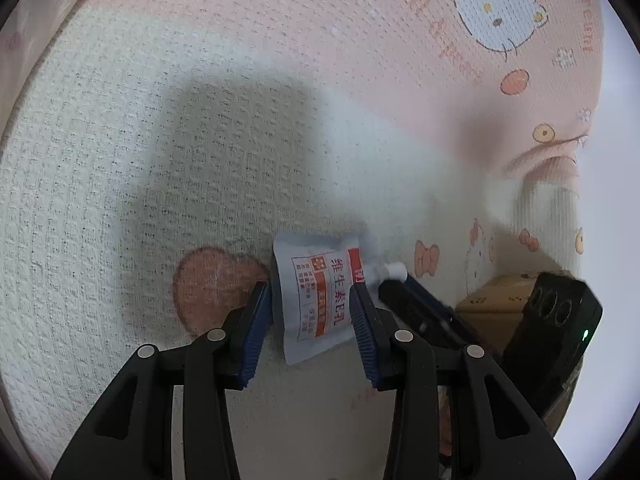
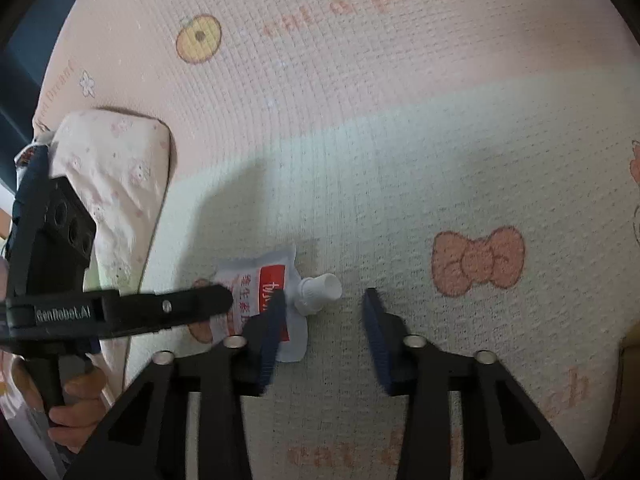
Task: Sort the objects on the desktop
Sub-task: 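Close the left tool on the sachet body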
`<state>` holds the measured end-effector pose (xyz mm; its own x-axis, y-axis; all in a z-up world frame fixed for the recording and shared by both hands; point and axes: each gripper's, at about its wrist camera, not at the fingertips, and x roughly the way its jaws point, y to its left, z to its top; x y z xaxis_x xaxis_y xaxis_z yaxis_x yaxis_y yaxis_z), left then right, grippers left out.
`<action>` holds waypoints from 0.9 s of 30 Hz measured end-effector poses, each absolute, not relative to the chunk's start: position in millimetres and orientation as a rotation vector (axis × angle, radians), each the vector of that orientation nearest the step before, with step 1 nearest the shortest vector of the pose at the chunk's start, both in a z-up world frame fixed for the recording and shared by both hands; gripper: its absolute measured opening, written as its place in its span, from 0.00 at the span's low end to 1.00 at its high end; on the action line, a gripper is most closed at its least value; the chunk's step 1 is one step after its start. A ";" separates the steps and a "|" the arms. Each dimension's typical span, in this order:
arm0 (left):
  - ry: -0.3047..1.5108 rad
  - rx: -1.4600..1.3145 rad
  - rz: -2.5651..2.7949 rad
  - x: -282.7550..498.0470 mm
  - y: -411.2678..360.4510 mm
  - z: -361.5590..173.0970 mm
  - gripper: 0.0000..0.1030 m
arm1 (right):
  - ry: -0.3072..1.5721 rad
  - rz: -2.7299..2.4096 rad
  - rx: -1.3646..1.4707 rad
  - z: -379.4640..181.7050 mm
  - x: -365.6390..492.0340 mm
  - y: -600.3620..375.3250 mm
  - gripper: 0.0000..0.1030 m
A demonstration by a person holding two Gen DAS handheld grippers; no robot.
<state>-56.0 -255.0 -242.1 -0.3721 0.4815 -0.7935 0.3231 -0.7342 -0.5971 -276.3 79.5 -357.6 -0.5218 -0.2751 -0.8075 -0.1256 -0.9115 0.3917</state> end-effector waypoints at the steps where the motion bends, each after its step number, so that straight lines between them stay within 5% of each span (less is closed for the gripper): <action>1: -1.091 -1.699 2.274 -56.3 -254.0 -242.0 0.42 | -0.645 -2.579 1.493 -358.9 -276.7 81.8 0.29; 14: -0.996 -1.741 2.342 -63.7 -236.8 -236.6 0.44 | -0.691 -2.552 1.490 -361.1 -280.7 85.0 0.29; 27: -1.013 -1.694 2.350 -49.0 -220.4 -229.5 0.41 | -0.682 -2.561 1.453 -352.0 -264.3 87.7 0.17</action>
